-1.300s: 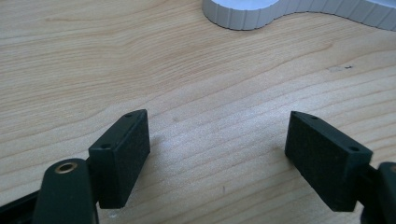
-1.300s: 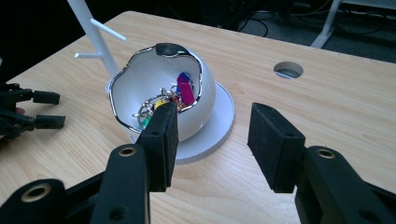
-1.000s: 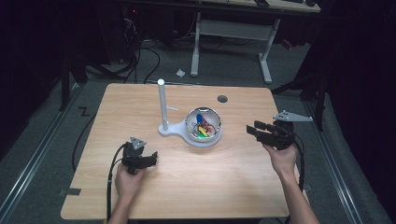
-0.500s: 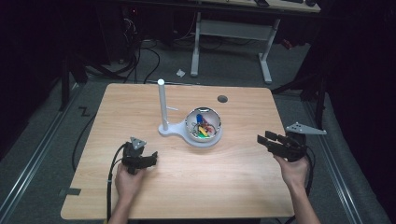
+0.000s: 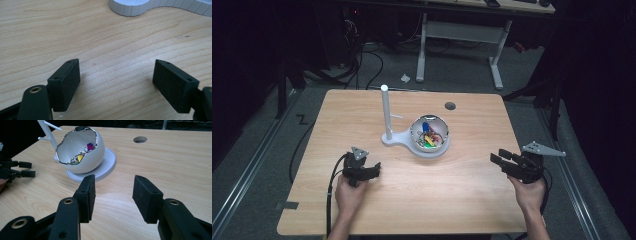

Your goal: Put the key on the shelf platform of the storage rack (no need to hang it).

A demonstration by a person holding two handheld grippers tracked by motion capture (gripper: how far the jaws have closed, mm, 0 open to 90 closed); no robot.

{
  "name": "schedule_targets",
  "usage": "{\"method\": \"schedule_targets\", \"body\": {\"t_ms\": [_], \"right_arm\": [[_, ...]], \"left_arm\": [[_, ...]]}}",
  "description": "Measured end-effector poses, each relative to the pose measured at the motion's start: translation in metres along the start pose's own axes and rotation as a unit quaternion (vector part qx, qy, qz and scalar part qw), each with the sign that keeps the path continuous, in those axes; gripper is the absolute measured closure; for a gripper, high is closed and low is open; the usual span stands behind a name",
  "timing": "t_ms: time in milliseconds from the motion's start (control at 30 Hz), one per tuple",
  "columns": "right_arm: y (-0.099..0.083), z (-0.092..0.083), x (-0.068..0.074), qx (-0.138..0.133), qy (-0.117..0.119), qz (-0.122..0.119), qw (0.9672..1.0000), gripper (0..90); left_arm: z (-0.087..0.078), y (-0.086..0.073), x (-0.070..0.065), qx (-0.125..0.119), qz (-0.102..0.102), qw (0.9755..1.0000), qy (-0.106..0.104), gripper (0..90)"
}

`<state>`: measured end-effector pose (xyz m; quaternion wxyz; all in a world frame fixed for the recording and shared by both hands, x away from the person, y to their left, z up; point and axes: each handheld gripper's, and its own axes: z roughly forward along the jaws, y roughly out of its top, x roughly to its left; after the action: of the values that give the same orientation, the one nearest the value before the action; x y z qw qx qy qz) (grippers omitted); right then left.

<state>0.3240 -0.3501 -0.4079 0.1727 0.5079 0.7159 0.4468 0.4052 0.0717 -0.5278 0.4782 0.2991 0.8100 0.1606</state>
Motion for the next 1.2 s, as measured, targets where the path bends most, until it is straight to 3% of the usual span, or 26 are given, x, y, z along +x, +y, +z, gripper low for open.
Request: {"method": "schedule_targets", "body": {"t_ms": [500, 1200], "right_arm": [[-0.017, 0.007, 0.005, 0.004, 0.011, 0.007, 0.9999, 52.8], [-0.036, 0.037, 0.015, 0.024, 0.039, 0.012, 0.9989, 52.4]], "left_arm": [[0.0, 0.0, 0.001, 0.0, 0.006, 1.0, -0.003, 22.4], [0.0, 0.0, 0.001, 0.0, 0.008, 1.0, -0.003, 22.4]]}}
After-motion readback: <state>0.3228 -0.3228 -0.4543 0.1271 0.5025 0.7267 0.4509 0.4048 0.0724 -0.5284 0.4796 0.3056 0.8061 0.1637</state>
